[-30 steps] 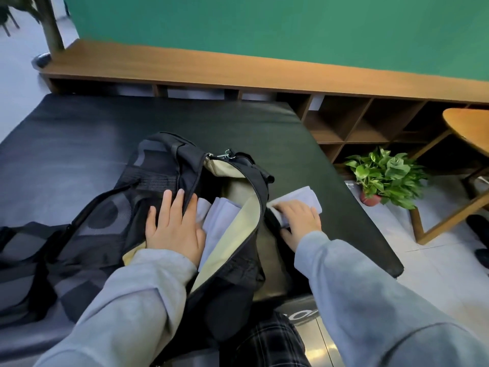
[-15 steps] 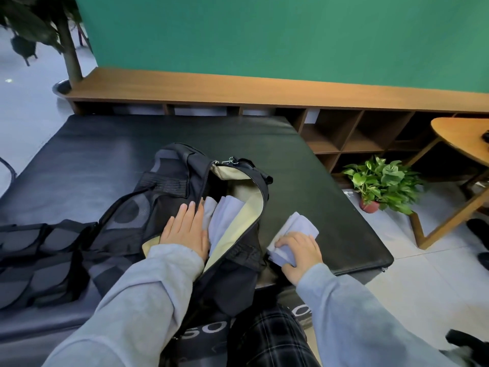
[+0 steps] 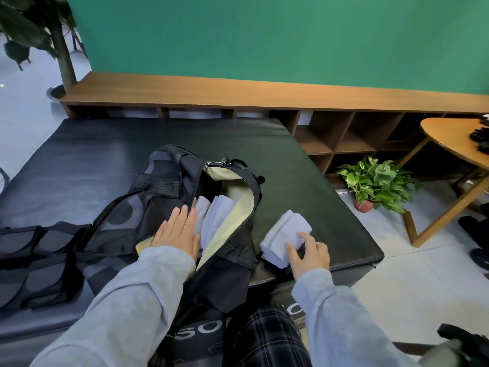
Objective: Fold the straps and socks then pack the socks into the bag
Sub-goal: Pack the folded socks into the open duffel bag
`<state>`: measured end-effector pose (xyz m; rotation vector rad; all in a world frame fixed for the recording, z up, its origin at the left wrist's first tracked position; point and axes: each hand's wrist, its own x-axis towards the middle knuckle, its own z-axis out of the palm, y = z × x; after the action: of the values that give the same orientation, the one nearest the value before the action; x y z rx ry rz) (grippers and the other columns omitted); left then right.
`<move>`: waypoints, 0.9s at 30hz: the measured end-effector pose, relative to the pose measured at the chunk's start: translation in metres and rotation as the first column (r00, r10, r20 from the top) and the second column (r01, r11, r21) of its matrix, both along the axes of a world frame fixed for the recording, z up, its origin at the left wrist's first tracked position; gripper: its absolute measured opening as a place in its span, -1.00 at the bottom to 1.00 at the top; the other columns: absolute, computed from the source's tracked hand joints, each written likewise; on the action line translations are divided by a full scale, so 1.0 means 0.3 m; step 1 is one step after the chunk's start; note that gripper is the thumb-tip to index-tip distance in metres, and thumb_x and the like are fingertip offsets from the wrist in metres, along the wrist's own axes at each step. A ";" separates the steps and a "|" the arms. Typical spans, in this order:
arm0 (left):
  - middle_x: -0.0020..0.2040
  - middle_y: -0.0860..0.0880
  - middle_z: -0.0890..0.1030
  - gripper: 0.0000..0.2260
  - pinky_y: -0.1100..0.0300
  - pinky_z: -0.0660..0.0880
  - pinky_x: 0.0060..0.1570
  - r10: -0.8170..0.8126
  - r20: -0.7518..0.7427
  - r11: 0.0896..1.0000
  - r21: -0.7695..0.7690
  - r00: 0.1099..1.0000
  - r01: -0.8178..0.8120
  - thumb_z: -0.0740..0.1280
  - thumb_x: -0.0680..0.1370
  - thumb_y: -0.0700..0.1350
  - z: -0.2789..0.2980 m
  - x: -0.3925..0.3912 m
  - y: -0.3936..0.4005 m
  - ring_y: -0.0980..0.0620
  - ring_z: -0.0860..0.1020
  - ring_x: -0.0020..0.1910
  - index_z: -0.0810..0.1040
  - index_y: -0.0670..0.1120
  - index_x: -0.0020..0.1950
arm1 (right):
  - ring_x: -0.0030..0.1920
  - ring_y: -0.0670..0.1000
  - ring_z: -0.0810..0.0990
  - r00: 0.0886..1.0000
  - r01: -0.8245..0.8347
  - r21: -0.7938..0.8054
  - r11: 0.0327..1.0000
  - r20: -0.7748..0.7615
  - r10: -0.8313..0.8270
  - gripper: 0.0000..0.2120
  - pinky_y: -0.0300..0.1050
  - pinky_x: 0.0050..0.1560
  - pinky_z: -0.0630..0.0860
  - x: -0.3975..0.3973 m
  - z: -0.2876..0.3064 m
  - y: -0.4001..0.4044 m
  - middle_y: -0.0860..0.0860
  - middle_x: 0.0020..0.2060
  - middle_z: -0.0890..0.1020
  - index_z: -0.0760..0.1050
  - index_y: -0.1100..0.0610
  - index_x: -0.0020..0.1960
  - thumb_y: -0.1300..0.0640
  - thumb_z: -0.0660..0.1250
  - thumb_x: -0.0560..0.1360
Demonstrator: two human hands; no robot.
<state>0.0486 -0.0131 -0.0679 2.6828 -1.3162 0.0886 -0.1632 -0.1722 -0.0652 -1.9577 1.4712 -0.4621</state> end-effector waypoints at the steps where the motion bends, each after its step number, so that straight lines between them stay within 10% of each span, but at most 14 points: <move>1: 0.16 -0.22 0.58 -0.50 -0.09 0.56 -0.11 0.000 -0.005 1.000 0.001 1.000 0.000 0.04 0.45 -0.03 0.003 -0.002 0.001 -0.20 0.59 0.10 0.55 -0.27 0.20 | 0.20 0.08 0.34 0.999 -0.016 0.041 0.999 -0.035 0.018 -0.59 -0.16 0.14 0.29 0.007 0.007 0.003 0.09 0.19 0.38 0.35 -0.03 0.35 -0.03 0.26 0.53; 11: 0.15 -0.23 0.59 -0.50 -0.11 0.56 -0.12 -0.005 -0.003 0.999 0.036 1.000 0.005 0.05 0.44 -0.04 0.016 -0.009 0.000 -0.22 0.59 0.08 0.55 -0.28 0.19 | 0.13 0.14 0.38 0.972 -0.094 0.190 0.977 -0.197 0.131 -0.50 -0.07 0.11 0.35 0.120 0.061 0.006 0.08 -0.01 0.38 0.12 -0.26 0.43 0.02 0.15 0.54; 22: 0.16 -0.20 0.59 -0.50 -0.10 0.55 -0.09 -0.007 -0.023 0.999 0.036 1.000 0.008 0.04 0.45 -0.02 0.016 0.007 0.008 -0.21 0.59 0.10 0.55 -0.26 0.20 | -0.16 0.03 0.35 0.982 -0.186 -0.085 0.979 0.028 0.188 -0.59 -0.15 -0.08 0.39 0.121 0.068 0.075 -0.02 0.00 0.28 0.44 -0.05 0.23 0.33 0.19 0.48; 27: 0.53 0.03 0.06 -0.52 0.10 -0.03 0.44 0.065 -0.120 0.998 0.022 0.991 -0.062 0.02 0.60 0.00 0.074 0.010 -0.009 0.05 -0.01 0.51 0.06 -0.01 0.52 | 0.30 0.08 0.29 0.971 -0.211 -0.128 0.969 0.085 0.223 -0.42 -0.30 0.14 0.21 0.102 0.153 0.049 0.08 0.35 0.31 0.29 -0.16 0.38 0.34 0.21 0.49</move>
<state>0.0516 -0.0159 -0.0458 2.6979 -1.2025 -0.0770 -0.1327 -0.1575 -0.0193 -2.1276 1.1744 -0.5498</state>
